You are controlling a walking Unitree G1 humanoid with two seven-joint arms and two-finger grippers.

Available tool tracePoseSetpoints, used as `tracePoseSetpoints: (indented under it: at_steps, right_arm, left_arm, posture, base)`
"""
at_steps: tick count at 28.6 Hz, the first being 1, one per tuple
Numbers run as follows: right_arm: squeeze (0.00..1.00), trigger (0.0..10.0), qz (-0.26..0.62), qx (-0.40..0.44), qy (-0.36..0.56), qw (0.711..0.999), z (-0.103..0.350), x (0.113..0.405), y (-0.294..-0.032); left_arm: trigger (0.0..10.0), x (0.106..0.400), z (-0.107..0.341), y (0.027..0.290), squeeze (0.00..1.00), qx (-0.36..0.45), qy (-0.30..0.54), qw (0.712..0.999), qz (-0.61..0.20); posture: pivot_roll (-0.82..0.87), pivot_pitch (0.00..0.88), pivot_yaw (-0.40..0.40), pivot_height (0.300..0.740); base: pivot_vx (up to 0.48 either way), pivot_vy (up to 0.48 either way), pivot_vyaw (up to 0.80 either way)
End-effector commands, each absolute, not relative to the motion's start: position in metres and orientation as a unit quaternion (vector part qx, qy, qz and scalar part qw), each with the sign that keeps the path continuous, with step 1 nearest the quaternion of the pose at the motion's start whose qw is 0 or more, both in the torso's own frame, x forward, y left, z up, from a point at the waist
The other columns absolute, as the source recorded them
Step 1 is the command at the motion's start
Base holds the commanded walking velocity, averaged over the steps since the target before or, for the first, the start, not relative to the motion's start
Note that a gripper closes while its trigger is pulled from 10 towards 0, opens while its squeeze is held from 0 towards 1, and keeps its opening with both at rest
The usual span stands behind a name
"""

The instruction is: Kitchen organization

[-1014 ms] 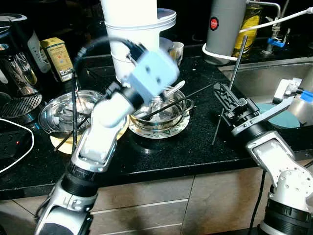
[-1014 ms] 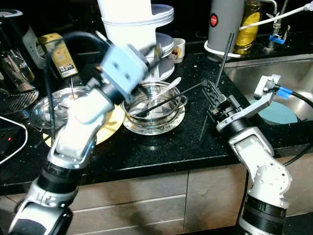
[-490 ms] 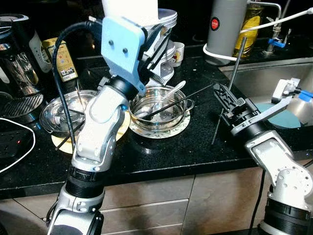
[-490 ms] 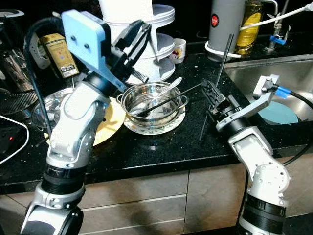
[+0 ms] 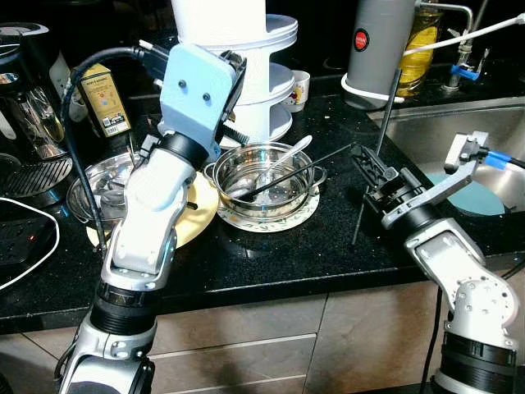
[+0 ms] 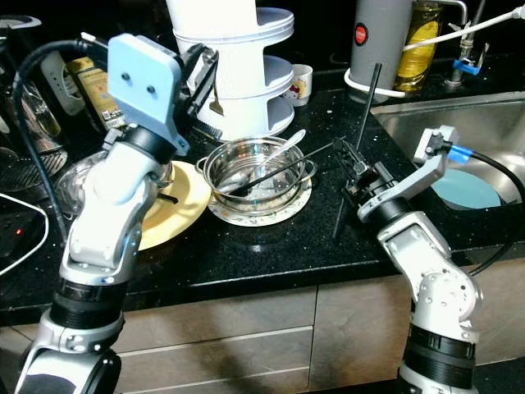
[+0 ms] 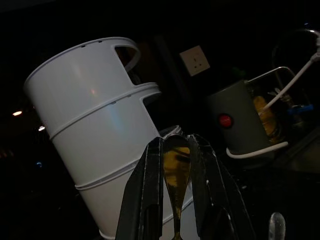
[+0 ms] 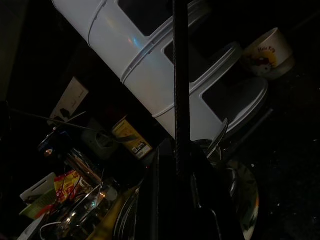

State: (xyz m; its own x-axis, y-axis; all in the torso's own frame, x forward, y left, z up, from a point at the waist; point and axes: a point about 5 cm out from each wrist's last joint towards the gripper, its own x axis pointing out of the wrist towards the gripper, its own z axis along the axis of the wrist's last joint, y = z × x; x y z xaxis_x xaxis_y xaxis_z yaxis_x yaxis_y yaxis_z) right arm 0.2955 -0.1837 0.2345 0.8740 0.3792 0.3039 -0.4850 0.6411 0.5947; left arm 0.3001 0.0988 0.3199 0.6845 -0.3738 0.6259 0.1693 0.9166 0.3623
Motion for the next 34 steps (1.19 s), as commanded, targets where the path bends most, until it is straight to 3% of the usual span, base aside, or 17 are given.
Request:
tracePoseSetpoints:
  at_steps: [1,6,34]
  right_arm:
    - [0.0,10.0,0.243,0.344,-0.076,0.904,0.236,0.297,-0.182]
    - [0.0,10.0,0.243,0.342,-0.079,0.904,0.237,0.298,-0.182]
    - [0.0,10.0,0.234,0.314,-0.079,0.917,0.234,0.299,-0.18]
  left_arm:
    - [10.0,0.301,0.314,0.095,0.0,0.147,-0.357,0.908,-0.163]
    - [10.0,0.299,0.309,0.085,0.0,0.141,-0.346,0.909,-0.186]
    - [10.0,0.298,0.312,0.081,0.0,0.149,-0.349,0.905,-0.19]
  posture:
    - [-0.08,0.0,0.035,0.74]
    - [-0.08,0.0,0.037,0.74]
    - [-0.07,0.0,0.035,0.74]
  base:
    - [0.0,0.0,0.0]
    - [0.0,-0.193,0.0]
    - [0.0,-0.407,0.0]
